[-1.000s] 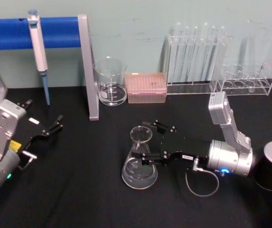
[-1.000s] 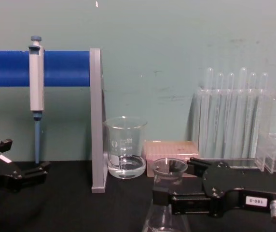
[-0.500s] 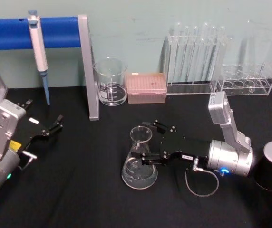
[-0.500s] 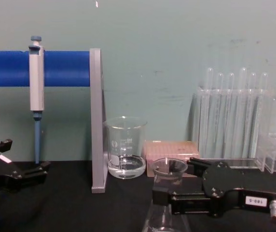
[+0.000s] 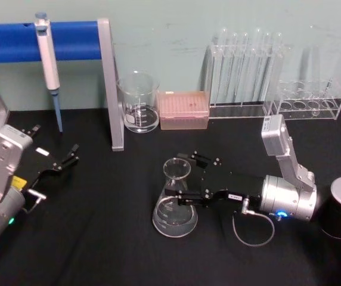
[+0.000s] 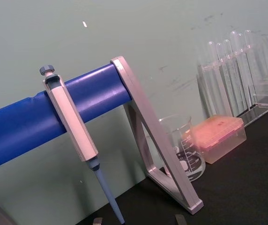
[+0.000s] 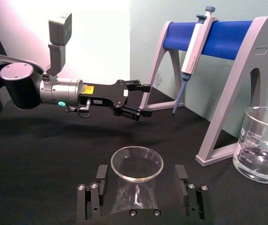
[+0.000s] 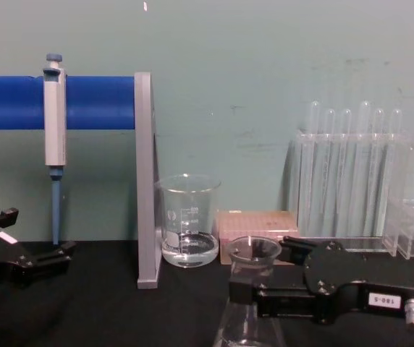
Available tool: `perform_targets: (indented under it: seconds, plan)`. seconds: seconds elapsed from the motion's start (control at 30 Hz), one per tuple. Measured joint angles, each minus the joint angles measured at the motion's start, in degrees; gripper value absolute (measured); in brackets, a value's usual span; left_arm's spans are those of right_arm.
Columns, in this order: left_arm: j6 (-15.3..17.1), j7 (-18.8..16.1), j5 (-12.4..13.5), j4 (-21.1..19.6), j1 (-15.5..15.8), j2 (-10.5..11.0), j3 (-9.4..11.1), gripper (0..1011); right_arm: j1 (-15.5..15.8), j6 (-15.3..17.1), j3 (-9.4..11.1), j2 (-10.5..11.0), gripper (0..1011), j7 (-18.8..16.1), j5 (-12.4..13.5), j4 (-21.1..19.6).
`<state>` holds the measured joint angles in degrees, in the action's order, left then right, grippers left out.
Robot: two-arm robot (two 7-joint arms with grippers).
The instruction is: Grasp the erlenmeyer flask with one hand, shake it three times, then place it back.
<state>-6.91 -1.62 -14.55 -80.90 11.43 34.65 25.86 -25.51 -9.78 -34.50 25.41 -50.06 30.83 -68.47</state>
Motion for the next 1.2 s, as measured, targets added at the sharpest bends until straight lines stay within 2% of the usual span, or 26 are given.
perform_targets:
  seconds: [0.1, 0.27, 0.3, 0.37, 0.4, 0.47, 0.53, 1.2]
  plan:
    - [0.0, 0.0, 0.0, 0.0, 0.0, 0.0, 0.0, 1001, 0.0, 0.0, 0.0, 0.0, 869, 0.0, 0.0, 0.0]
    - [0.0, 0.0, 0.0, 0.0, 0.0, 0.0, 0.0, 1001, 0.0, 0.0, 0.0, 0.0, 710, 0.0, 0.0, 0.0]
    - [0.0, 0.0, 0.0, 0.0, 0.0, 0.0, 0.0, 1001, 0.0, 0.0, 0.0, 0.0, 651, 0.0, 0.0, 0.0]
    - [0.0, 0.0, 0.0, 0.0, 0.0, 0.0, 0.0, 1001, 0.0, 0.0, 0.0, 0.0, 618, 0.0, 0.0, 0.0]
    - [0.0, 0.0, 0.0, 0.0, 0.0, 0.0, 0.0, 1001, 0.0, 0.0, 0.0, 0.0, 549, 0.0, 0.0, 0.0]
    - [0.0, 0.0, 0.0, 0.0, 0.0, 0.0, 0.0, 1001, 0.0, 0.0, 0.0, 0.0, 531, 0.0, 0.0, 0.0]
    - [0.0, 0.0, 0.0, 0.0, 0.0, 0.0, 0.0, 1001, 0.0, 0.0, 0.0, 0.0, 460, 0.0, 0.0, 0.0]
    - [0.0, 0.0, 0.0, 0.0, 0.0, 0.0, 0.0, 1001, 0.0, 0.0, 0.0, 0.0, 448, 0.0, 0.0, 0.0]
